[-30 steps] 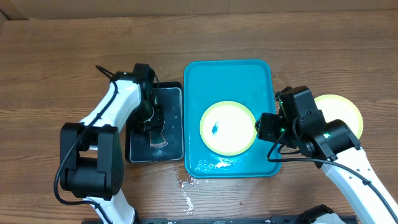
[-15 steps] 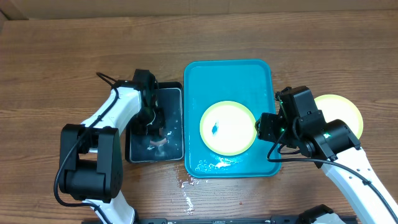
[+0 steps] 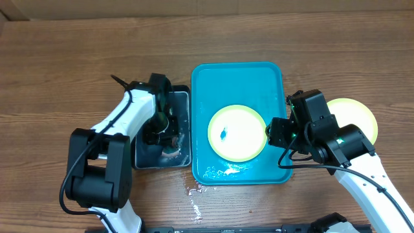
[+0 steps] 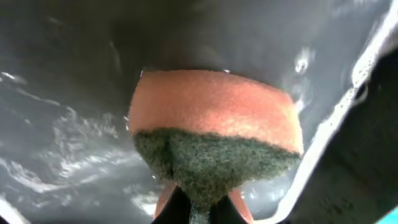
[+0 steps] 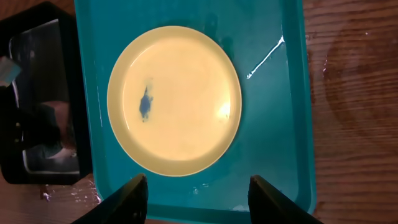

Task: Clean dirty plates on tray and stack at the side
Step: 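Grasp the sponge in the black tray with the left gripper, then carry the sponge with the left gripper onto the last plate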

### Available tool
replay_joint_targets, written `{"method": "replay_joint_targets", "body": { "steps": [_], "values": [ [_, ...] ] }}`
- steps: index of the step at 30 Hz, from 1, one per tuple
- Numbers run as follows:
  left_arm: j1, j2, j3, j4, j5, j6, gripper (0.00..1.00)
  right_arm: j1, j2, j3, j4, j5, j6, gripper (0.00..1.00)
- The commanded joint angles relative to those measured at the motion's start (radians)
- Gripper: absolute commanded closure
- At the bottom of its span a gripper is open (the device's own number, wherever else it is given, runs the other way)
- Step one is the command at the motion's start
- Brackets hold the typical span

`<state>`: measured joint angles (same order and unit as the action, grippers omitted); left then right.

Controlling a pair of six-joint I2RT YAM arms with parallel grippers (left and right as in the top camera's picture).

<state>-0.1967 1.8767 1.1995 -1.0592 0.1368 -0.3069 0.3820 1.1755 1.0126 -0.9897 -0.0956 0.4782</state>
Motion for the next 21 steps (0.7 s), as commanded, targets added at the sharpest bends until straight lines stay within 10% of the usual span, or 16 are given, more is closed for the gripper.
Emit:
{"method": "replay_joint_targets", "body": {
  "steps": [1,21],
  "values": [
    [0.005,0.000,0.073,-0.045,-0.040,0.011,0.96,0.004,-0.001,0.008,0.002,0.012,-0.005,0.46],
    [-0.093,-0.027,0.446,-0.217,-0.053,-0.012,0.96,0.004,0.296,-0.051,0.145,0.021,0.036,0.41]
  ]
}}
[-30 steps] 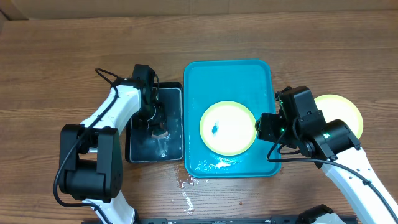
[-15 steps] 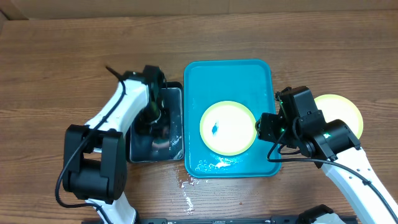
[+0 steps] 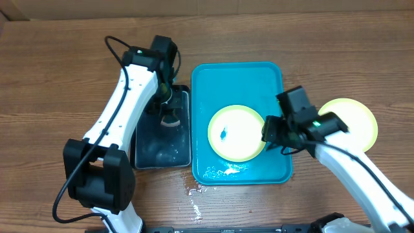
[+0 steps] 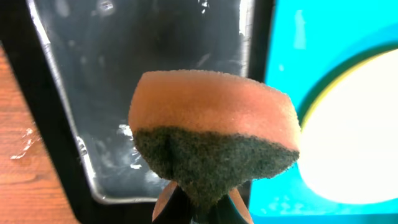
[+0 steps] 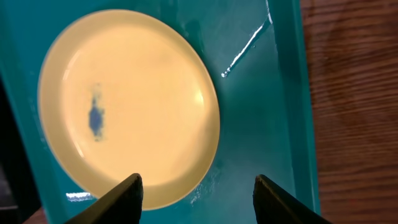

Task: Clean dirty plates on tray and stack at the side
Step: 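Carry the sponge with the left gripper onto the last plate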

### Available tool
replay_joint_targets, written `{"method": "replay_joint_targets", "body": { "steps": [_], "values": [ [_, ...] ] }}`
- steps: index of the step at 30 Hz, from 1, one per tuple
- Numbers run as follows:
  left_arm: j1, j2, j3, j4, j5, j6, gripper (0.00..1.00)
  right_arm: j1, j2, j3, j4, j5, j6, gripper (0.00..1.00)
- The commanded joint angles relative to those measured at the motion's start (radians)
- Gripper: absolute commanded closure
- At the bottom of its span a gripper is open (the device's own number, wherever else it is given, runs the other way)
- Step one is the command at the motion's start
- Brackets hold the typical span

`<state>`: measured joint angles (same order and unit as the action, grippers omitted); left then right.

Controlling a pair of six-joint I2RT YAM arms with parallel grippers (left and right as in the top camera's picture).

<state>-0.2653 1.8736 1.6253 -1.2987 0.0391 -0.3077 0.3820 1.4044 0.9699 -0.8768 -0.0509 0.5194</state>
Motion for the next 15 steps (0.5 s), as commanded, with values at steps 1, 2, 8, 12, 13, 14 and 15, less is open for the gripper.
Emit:
{"method": "replay_joint_targets", "body": {
  "steps": [1,2,8,12,13,14,15],
  "values": [
    [-0.034,-0.024,0.019,0.040,0.077,-0.011,0.96,0.004,0.100,-0.009,0.056,-0.043,-0.021,0.41],
    [-0.043,-0.024,0.019,0.053,0.097,-0.011,0.96,0.004,0.132,-0.009,0.078,-0.058,-0.037,0.41],
    [-0.125,-0.008,0.019,0.137,0.119,-0.092,0.96,-0.016,0.299,-0.009,0.152,-0.047,-0.046,0.47],
    [-0.175,0.027,0.019,0.172,0.158,-0.116,0.96,-0.069,0.352,-0.009,0.162,-0.072,-0.046,0.67],
    [-0.188,0.037,0.019,0.182,0.173,-0.116,0.96,-0.082,0.355,-0.009,0.162,-0.084,-0.051,0.71],
    [-0.202,0.049,0.018,0.192,0.186,-0.120,0.96,-0.097,0.356,-0.009,0.162,-0.091,-0.058,0.75],
    [-0.218,0.063,0.018,0.204,0.198,-0.120,0.96,-0.109,0.356,-0.009,0.163,-0.093,-0.058,0.79]
  ]
}}
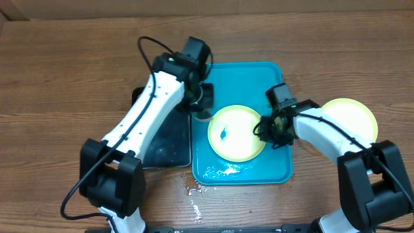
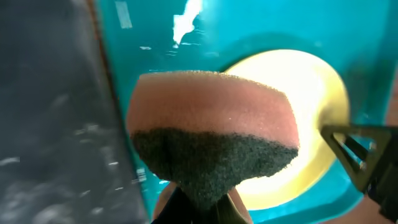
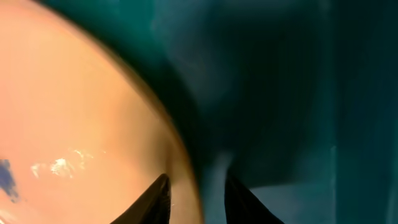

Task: Clean dirty plates on tray and stack at the side
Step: 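Carry the sponge with the left gripper onto the last plate, then scrub the last plate's blue stain with the sponge in the left gripper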

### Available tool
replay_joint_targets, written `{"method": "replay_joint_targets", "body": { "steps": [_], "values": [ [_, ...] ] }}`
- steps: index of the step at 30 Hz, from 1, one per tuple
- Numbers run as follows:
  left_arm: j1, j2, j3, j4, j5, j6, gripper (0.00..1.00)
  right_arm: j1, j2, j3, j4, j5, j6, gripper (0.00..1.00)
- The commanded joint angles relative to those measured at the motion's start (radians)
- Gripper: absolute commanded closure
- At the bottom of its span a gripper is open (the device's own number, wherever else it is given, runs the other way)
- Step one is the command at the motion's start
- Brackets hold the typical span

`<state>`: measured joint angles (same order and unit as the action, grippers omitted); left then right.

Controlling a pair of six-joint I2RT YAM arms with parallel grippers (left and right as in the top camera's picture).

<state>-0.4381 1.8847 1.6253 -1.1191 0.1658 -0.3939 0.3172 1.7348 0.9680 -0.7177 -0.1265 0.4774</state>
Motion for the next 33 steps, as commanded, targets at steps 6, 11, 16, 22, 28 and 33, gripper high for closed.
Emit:
{"method": "replay_joint_targets", "body": {
  "steps": [6,11,16,22,28,33],
  "values": [
    [-0.126,0.169,0.018,0.079,0.079,-0.085,0.96,-0.083,0.026,-0.007,0.025,-0.123,-0.119,0.95],
    [-0.172,0.290,0.018,0.155,0.178,-0.086,0.96,-0.081,0.026,-0.007,0.021,-0.122,-0.119,0.96],
    [-0.192,0.355,0.018,0.152,0.191,-0.101,0.96,-0.081,0.026,-0.007,0.012,-0.122,-0.119,0.96],
    [-0.157,0.336,0.022,0.114,-0.031,-0.105,0.96,-0.081,0.026,-0.007,0.003,-0.122,-0.119,0.96],
    [-0.097,0.334,0.022,0.014,-0.332,-0.104,0.96,-0.081,0.026,-0.007,0.002,-0.122,-0.119,0.96],
    [-0.065,0.334,0.022,0.013,-0.291,-0.100,0.96,-0.081,0.026,-0.007,0.002,-0.122,-0.119,0.96]
  ]
}}
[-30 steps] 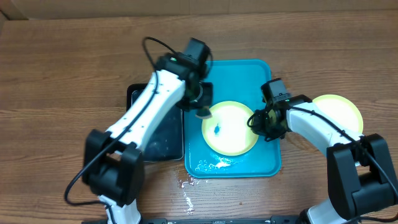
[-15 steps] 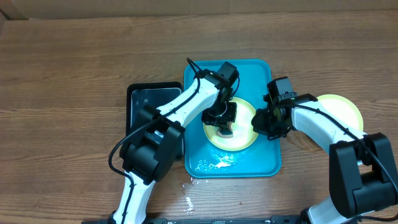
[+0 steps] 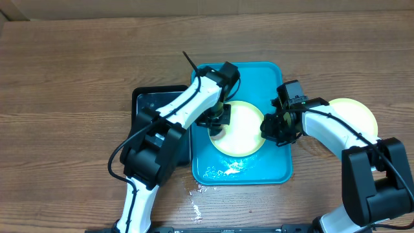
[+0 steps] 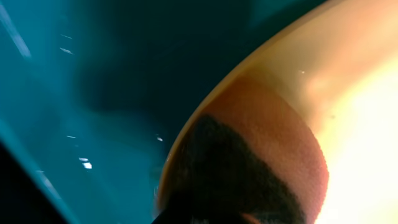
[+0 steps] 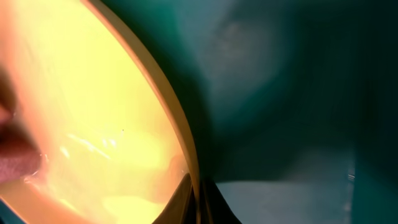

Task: Clean dirty plates on tray and stack at the side
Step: 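Scrub the last plate's blue stain with the sponge in the left gripper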

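A yellow plate [image 3: 240,129] lies on the teal tray [image 3: 272,77]. My left gripper [image 3: 217,122] is shut on an orange and green sponge [image 4: 249,162], which is pressed on the plate's left part, covering where the plate meets it. My right gripper [image 3: 273,127] is shut on the plate's right rim [image 5: 180,134], one finger on each side of the edge. A second yellow plate [image 3: 354,115] rests on the table to the right of the tray.
A black basin of water [image 3: 152,107] stands left of the tray. Water drops [image 3: 194,194] lie on the wooden table in front of the tray. Both arms reach over the tray from either side.
The left gripper has moved with the sponge from above the tray's left edge down onto the plate. The right gripper's fingers, apart around the rim before, have shut on it.
The left gripper held the sponge down in the black basin while the right gripper hung open over the tray. The sponge was then above the basin, then over the tray beside the plate with its blue stain. The right gripper came down to the plate's rim and now grips it.
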### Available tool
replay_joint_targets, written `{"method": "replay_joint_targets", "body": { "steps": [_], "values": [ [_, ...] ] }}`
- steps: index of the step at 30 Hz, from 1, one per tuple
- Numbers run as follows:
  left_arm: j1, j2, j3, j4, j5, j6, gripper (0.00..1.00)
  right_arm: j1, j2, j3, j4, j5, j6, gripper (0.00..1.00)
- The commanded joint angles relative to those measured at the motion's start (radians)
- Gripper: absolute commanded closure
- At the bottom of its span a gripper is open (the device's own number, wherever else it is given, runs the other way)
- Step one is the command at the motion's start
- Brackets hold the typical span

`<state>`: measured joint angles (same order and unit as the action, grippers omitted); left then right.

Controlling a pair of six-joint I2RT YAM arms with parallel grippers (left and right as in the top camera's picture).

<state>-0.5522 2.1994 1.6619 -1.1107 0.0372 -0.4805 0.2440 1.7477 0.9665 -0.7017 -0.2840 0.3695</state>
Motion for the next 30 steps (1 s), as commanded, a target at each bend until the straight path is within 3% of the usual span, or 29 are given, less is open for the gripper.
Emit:
{"method": "replay_joint_targets", "body": {
  "steps": [1,7,11,20,30],
  "values": [
    [0.051,0.019,-0.015,0.019,-0.106,-0.013,0.96,-0.008,0.013,-0.005,-0.014,0.036,-0.011,0.96],
    [0.020,0.022,-0.049,0.218,0.393,0.006,0.96,-0.008,0.013,-0.005,-0.015,0.035,-0.011,0.96],
    [-0.031,0.022,-0.094,0.351,0.577,0.005,0.96,-0.008,0.013,-0.005,-0.023,0.036,-0.011,0.96],
    [-0.106,0.022,-0.096,0.331,0.531,0.033,0.96,-0.008,0.013,-0.005,-0.029,0.036,-0.011,0.96],
    [0.005,0.022,-0.090,0.148,0.154,-0.079,0.96,-0.008,0.013,-0.005,-0.035,0.036,-0.011,0.96]
  ]
}}
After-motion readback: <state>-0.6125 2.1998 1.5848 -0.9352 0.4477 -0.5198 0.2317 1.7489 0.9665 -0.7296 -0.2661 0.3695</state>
